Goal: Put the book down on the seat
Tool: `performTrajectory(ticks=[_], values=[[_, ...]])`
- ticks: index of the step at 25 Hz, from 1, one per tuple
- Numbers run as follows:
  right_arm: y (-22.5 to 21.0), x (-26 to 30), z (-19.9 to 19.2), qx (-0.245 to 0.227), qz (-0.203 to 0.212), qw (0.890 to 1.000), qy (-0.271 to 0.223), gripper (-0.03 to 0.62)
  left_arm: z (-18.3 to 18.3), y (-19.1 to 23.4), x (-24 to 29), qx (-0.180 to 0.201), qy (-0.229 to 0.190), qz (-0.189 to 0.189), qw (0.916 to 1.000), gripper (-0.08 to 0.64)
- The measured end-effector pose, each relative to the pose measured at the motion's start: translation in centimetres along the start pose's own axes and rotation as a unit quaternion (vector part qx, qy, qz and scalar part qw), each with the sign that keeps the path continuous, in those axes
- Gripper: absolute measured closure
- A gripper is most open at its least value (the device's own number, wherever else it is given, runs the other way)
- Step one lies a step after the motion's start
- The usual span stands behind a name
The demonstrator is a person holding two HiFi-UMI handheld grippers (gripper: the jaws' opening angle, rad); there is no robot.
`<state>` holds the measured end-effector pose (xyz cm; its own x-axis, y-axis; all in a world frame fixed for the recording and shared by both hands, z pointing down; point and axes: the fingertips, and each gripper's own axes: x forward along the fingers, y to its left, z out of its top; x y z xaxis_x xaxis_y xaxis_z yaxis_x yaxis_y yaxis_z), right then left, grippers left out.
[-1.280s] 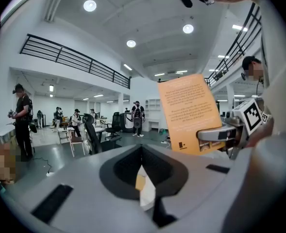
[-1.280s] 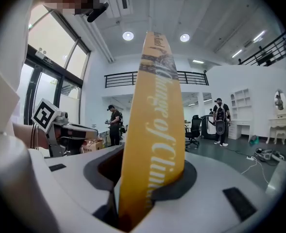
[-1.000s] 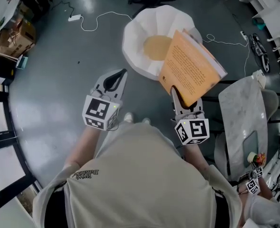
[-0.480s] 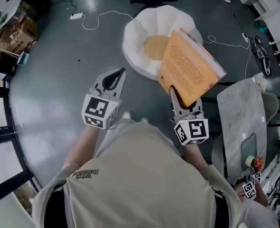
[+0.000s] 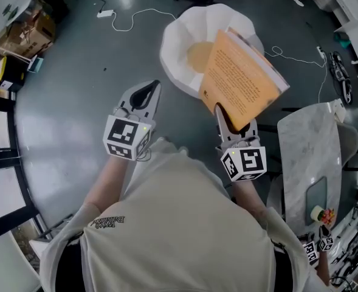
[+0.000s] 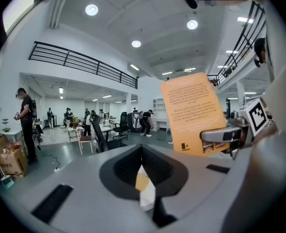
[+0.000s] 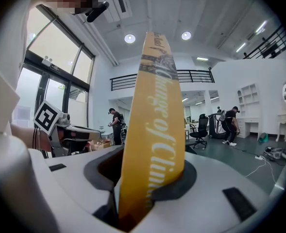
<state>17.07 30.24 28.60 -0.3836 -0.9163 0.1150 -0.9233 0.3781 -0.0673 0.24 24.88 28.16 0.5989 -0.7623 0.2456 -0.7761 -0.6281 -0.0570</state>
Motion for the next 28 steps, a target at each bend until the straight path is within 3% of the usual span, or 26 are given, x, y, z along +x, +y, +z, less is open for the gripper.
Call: performTrajectory(ticks=[7,20,25,28], values=[[0.1,0.1,0.1,0.016,0.011,1.000,-0.015,0.419,-0.9,0.0,-1.2,-0.003,-0.001,0.015,0.9999,0.549],[-1.2,1.2,-0.8,-0.008,0.020,0.999,-0.030,0.419,-1.4,-1.4,1.1,0.005,-0.025,0.019,0.9995,0.549],[-1.0,4.4,0.0,-0.013,0.023,0.999,-0.022,0.417,-1.0,1.9,2.6,-0.002,-0.023,0.024,0.9994,0.549],[-1.1,6.4,-0.2,-0.014,0.024,0.999,-0.016,0.417,-1.4,3.4,3.9,0.020,-0.015,0.024,0.9994,0.549]])
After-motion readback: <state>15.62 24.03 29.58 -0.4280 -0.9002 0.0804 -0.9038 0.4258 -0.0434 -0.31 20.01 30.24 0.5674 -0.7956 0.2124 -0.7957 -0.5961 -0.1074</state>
